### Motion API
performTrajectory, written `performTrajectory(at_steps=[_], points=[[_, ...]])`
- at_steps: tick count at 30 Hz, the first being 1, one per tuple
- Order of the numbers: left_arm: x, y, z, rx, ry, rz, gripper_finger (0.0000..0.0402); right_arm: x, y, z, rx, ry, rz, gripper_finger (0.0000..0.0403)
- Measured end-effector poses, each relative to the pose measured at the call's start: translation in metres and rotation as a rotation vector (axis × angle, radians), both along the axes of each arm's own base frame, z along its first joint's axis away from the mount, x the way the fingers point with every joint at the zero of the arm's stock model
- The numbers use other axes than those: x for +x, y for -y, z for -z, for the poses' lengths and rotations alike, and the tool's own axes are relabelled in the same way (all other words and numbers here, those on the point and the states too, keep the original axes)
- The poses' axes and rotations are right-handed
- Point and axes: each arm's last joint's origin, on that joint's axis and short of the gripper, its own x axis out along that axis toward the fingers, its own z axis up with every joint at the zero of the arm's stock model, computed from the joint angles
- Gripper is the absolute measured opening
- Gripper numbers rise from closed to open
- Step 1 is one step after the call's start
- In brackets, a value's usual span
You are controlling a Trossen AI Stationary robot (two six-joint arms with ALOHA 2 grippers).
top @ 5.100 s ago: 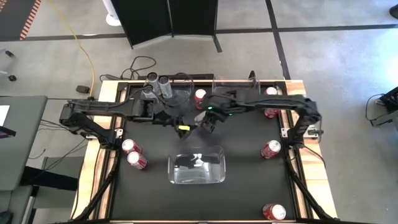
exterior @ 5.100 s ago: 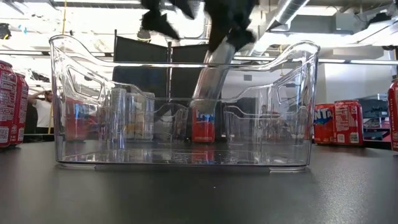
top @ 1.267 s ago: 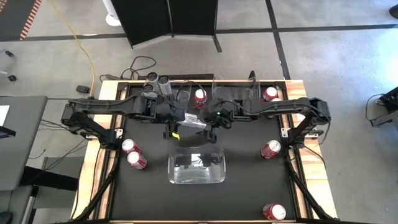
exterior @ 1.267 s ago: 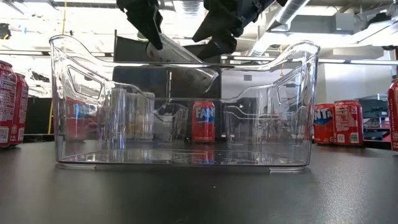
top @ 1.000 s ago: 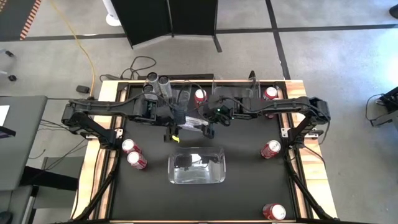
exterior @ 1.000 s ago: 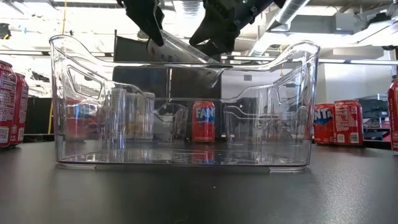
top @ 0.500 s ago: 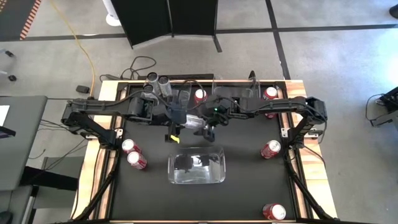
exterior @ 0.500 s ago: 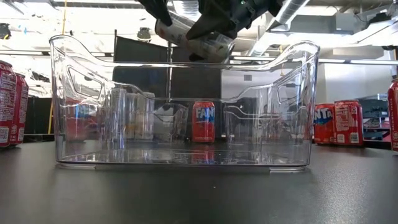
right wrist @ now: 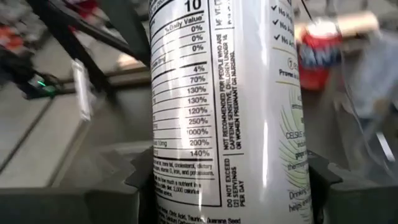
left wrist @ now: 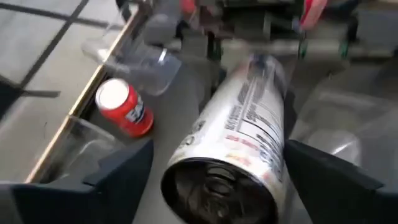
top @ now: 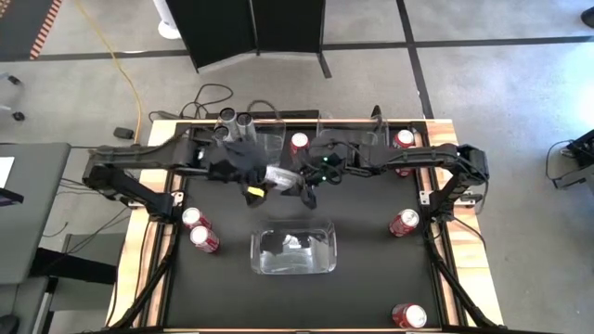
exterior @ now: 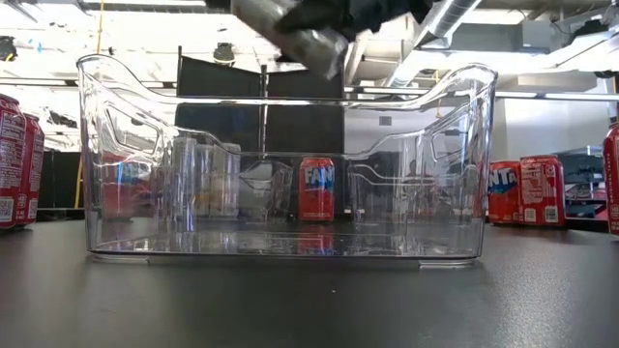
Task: Sort soda cans
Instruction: Put the white-yellow soda can into the top left transparent bin
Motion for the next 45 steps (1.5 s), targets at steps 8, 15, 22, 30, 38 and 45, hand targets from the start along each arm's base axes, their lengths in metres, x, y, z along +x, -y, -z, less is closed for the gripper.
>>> performTrajectory(at_steps=[8,15,22,30,38,45], points=[[-0.043,-0.001,-0.04,-0.086,0.257,-0.043,0.0378,0.004,-0.004,-0.018,0.011,0.168,-0.035,0.0268],[-0.053,0.0,-0.05,-0.194,0.349,-0.074,0.0379,0.005,-0.008,-0.025,-0.004,0.243,-0.05,0.0267],[-0.043,0.003,-0.04,-0.317,0.297,-0.031,0.0379,0.005,-0.004,-0.031,-0.061,0.295,0.029,0.0267],[-0.041,0.001,-0.043,-0.31,0.337,-0.048,0.038,0.006,-0.004,-0.035,-0.068,0.33,0.037,0.0267],[-0.04,-0.002,-0.046,-0.264,0.363,-0.05,0.0361,0.006,-0.004,-0.034,-0.068,0.32,0.037,0.0268],[-0.041,-0.002,-0.046,-0.259,0.36,-0.05,0.0272,0.006,-0.004,-0.033,-0.071,0.312,0.039,0.0268]])
